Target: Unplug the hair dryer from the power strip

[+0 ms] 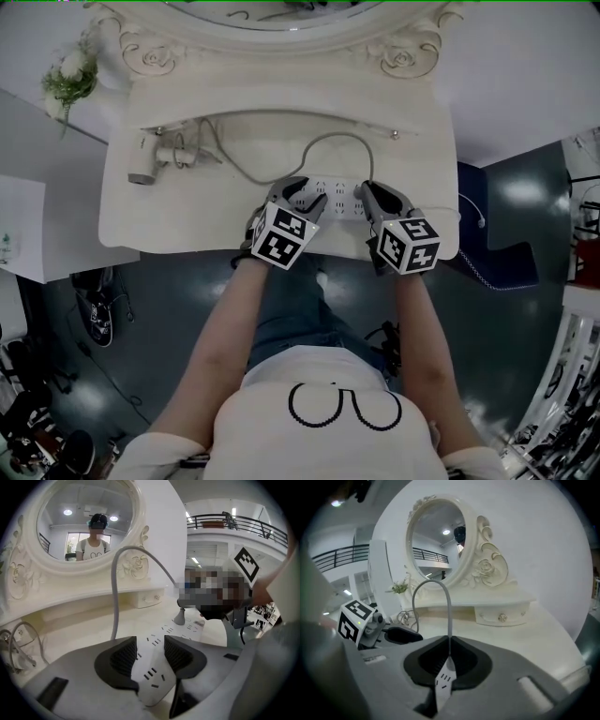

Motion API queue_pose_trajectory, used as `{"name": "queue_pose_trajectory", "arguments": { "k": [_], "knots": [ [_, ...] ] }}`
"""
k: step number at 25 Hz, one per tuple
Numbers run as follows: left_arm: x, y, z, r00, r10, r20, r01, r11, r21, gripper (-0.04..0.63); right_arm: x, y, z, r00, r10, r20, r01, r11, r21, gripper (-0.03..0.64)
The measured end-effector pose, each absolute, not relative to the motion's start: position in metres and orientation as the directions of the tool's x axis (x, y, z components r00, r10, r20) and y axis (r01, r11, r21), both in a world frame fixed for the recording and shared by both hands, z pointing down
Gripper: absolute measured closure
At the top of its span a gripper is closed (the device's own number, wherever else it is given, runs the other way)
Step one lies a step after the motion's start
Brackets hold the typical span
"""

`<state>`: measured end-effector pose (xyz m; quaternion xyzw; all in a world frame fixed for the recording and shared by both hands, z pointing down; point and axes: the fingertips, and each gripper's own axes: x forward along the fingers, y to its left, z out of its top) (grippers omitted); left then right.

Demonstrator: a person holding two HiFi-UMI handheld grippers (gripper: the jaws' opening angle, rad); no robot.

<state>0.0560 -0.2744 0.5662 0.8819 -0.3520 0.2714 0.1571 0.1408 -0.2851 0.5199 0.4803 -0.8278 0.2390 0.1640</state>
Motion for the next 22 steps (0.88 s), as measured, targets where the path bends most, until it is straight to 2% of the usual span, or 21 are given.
{"name": "queue_pose_trajectory", "arguments": {
  "k": [6, 12, 14, 19, 22],
  "knots": [
    [0.058, -0.274, 0.566, 0.612, -0.533, 0.584, -0.696, -0.713, 0.078, 0.413, 0.130, -0.281, 0.520, -0.435, -0.703, 0.563, -0.852, 0.524, -0.003, 0.603],
    [0.058, -0.278, 0.566, 0.598, -0.557, 0.576, -0.722, -0.687, 0.086, 0.413, 0.140, -0.288, 0.517, -0.475, -0.699, 0.534, -0.870, 0.466, -0.163, 0.601],
    [0.061, -0.277, 0.566, 0.609, -0.539, 0.583, -0.702, -0.708, 0.079, 0.410, 0.142, -0.280, 0.518, -0.462, -0.706, 0.538, -0.872, 0.471, -0.131, 0.601],
    [0.063, -0.278, 0.566, 0.612, -0.540, 0.578, -0.702, -0.707, 0.082, 0.407, 0.133, -0.281, 0.518, -0.383, -0.708, 0.594, -0.838, 0.536, 0.099, 0.603],
    [0.062, -0.281, 0.565, 0.592, -0.563, 0.577, -0.728, -0.680, 0.083, 0.407, 0.137, -0.292, 0.518, -0.400, -0.710, 0.580, -0.877, 0.480, -0.018, 0.603]
  ]
}}
